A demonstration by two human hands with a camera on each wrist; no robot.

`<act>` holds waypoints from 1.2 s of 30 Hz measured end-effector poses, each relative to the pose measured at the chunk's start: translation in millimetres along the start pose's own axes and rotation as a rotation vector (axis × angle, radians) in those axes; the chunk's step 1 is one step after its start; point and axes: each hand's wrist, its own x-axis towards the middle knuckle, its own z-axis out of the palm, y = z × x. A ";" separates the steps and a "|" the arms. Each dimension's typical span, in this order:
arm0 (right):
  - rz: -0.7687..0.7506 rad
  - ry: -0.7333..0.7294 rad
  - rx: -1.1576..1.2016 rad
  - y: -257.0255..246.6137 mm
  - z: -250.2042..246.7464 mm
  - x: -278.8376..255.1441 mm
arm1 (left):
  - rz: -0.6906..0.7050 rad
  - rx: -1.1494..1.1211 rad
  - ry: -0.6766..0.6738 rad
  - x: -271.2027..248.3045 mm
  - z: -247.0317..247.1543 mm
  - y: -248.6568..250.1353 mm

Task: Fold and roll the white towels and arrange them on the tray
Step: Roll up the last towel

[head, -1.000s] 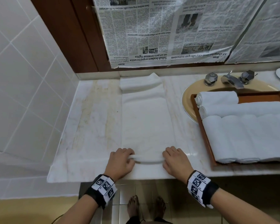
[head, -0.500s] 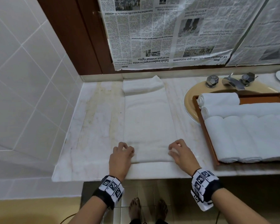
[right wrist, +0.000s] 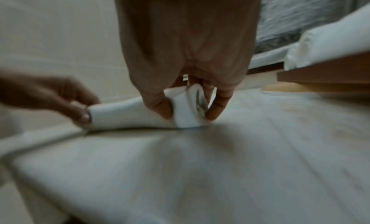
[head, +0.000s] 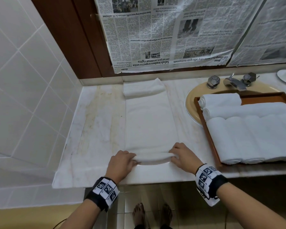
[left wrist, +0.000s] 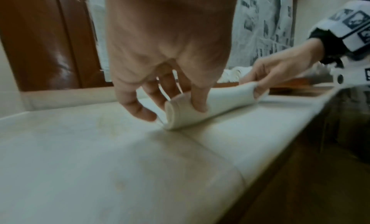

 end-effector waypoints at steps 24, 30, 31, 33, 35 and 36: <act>0.019 0.124 0.026 -1.7 3.1 1.5 | -0.018 -0.063 0.116 -5.1 6.1 6.3; 0.120 0.124 0.284 5.5 -4.5 5.7 | -0.211 -0.478 0.063 1.3 -8.0 -1.8; 0.122 0.149 0.291 6.8 -2.2 6.1 | -0.225 -0.481 0.054 3.0 -7.5 -2.9; 0.102 0.200 0.242 8.2 2.8 6.8 | -0.269 -0.486 0.063 6.4 -7.8 -3.6; 0.063 0.225 0.120 8.2 7.1 6.1 | -0.332 -0.466 0.049 10.4 -10.3 -4.6; 0.051 0.230 0.060 6.9 7.4 5.5 | -0.362 -0.435 0.026 12.3 -12.0 -4.5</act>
